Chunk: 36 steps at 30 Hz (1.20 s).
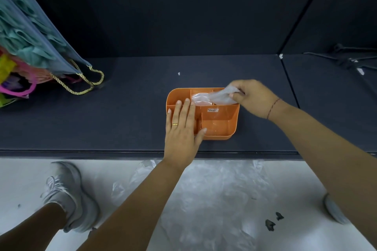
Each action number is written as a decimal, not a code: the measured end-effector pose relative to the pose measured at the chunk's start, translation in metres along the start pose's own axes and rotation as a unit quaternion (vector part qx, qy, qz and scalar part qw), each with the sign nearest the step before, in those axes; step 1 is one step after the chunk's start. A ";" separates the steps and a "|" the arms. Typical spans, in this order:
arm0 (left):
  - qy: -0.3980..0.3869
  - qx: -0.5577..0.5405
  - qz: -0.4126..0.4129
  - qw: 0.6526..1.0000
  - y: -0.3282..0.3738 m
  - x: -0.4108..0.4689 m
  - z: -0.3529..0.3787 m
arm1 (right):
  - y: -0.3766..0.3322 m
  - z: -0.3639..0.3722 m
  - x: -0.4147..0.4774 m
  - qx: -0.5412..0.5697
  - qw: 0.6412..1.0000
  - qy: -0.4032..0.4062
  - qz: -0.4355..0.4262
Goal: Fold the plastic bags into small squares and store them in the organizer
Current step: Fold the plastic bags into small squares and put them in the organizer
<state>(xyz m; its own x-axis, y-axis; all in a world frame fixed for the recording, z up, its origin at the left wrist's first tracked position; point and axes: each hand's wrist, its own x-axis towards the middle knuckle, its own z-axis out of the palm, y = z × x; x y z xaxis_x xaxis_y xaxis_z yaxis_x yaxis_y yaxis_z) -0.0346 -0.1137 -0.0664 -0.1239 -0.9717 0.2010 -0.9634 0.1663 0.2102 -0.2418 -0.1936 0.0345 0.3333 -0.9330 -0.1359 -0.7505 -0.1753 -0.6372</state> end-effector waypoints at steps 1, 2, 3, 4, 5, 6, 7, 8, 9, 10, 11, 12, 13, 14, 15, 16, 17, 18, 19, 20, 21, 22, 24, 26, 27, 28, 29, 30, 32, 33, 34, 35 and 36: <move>0.000 -0.001 -0.001 1.000 0.000 0.000 0.000 | 0.000 0.000 0.000 0.005 1.000 -0.013 0.000; 0.001 -0.002 -0.002 1.000 0.001 0.000 0.000 | -0.001 -0.002 0.000 0.016 1.000 -0.019 0.000; 0.002 -0.003 -0.002 1.000 0.001 0.000 0.000 | -0.002 -0.004 0.001 0.030 0.999 -0.019 0.000; 0.002 -0.003 0.000 1.000 0.001 0.000 0.001 | -0.003 -0.007 0.002 0.046 0.999 -0.016 0.000; 0.002 -0.002 0.000 1.000 0.001 -0.001 0.001 | -0.004 -0.010 0.002 0.060 0.998 -0.015 0.000; 0.002 -0.001 -0.001 1.000 0.001 0.000 0.001 | -0.004 -0.012 0.003 0.068 0.998 -0.020 0.001; 0.003 -0.001 -0.003 1.000 0.001 0.000 0.001 | -0.005 -0.014 0.003 0.067 0.997 -0.032 0.003; 0.004 0.000 -0.004 1.000 0.001 0.000 0.001 | -0.005 -0.014 0.004 0.057 0.997 -0.046 0.006; 0.004 -0.001 -0.005 1.000 0.001 0.000 0.002 | -0.005 -0.013 0.005 0.040 0.997 -0.060 0.009; 0.003 -0.001 -0.005 1.000 0.001 0.000 0.002 | -0.005 -0.012 0.005 0.023 0.997 -0.071 0.013; 0.002 -0.002 -0.006 1.000 0.001 0.000 0.002 | -0.004 -0.010 0.006 0.009 0.997 -0.076 0.016; 0.002 -0.003 -0.006 1.000 0.001 0.000 0.002 | -0.005 -0.009 0.007 0.000 0.997 -0.078 0.019; 0.003 -0.004 -0.006 1.000 0.001 0.000 0.001 | -0.005 -0.008 0.009 -0.006 0.997 -0.077 0.021; 0.004 -0.004 -0.005 1.000 0.001 0.000 0.001 | -0.004 -0.007 0.011 -0.012 0.997 -0.072 0.023; 0.005 -0.003 -0.004 1.000 0.001 0.001 0.001 | -0.004 -0.006 0.013 -0.021 0.998 -0.062 0.025; 0.007 -0.001 -0.003 1.000 0.002 0.001 0.000 | -0.004 -0.007 0.015 -0.032 0.998 -0.050 0.028; 0.007 0.002 -0.002 1.000 0.002 0.001 0.000 | -0.004 -0.006 0.017 -0.044 0.998 -0.040 0.030; 0.008 0.003 -0.002 1.000 0.002 0.001 0.001 | -0.004 -0.006 0.018 -0.058 0.997 -0.036 0.028; 0.007 0.003 -0.002 1.000 0.001 0.001 0.001 | -0.004 -0.006 0.019 -0.079 0.996 -0.041 0.023; 0.005 0.002 -0.002 1.000 0.001 0.001 0.001 | -0.004 -0.005 0.019 -0.104 0.993 -0.049 0.016; 0.003 0.001 -0.003 1.000 0.001 0.000 0.002 | -0.003 -0.003 0.020 -0.136 0.989 -0.059 0.012; 0.003 0.000 -0.004 1.000 0.000 0.000 0.002 | -0.001 -0.003 0.020 -0.167 0.984 -0.065 0.012; 0.003 0.005 -0.004 1.000 0.001 0.000 0.003 | 0.003 -0.003 0.022 -0.213 0.975 -0.063 0.021; 0.001 0.006 -0.004 1.000 0.001 0.000 0.002 | 0.007 -0.008 0.022 -0.234 0.970 -0.061 0.024; 0.000 0.005 -0.003 1.000 0.001 0.001 0.002 | 0.007 -0.010 0.021 -0.247 0.967 -0.062 0.021; 0.000 0.004 -0.003 1.000 0.001 0.001 0.002 | 0.005 -0.011 0.020 -0.253 0.965 -0.064 0.017; -0.001 0.004 -0.001 1.000 0.000 0.001 0.002 | 0.004 -0.012 0.021 -0.254 0.965 -0.069 0.013; -0.001 0.004 0.002 1.000 -0.001 0.001 0.002 | 0.002 -0.012 0.021 -0.254 0.964 -0.073 0.008; -0.002 0.005 0.009 1.000 -0.002 0.001 0.002 | -0.003 -0.010 0.022 -0.272 0.958 -0.089 0.012; -0.002 0.006 0.012 1.000 -0.002 0.001 0.003 | -0.006 -0.009 0.022 -0.289 0.953 -0.092 0.011; -0.002 0.008 0.014 1.000 -0.003 0.001 0.003 | -0.007 -0.006 0.023 -0.307 0.947 -0.093 0.008; -0.003 0.010 0.015 1.000 -0.003 0.000 0.002 | -0.008 -0.006 0.024 -0.319 0.942 -0.098 0.008; -0.003 0.012 0.015 1.000 -0.003 0.000 0.002 | -0.010 -0.006 0.024 -0.327 0.939 -0.104 0.009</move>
<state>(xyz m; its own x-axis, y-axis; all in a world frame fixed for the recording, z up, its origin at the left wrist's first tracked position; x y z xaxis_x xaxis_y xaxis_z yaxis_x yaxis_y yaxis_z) -0.0327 -0.1149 -0.0692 -0.1552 -0.9673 0.2005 -0.9647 0.1921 0.1803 -0.2299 -0.2161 0.0422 0.3710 -0.8676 -0.3310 -0.9243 -0.3795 -0.0413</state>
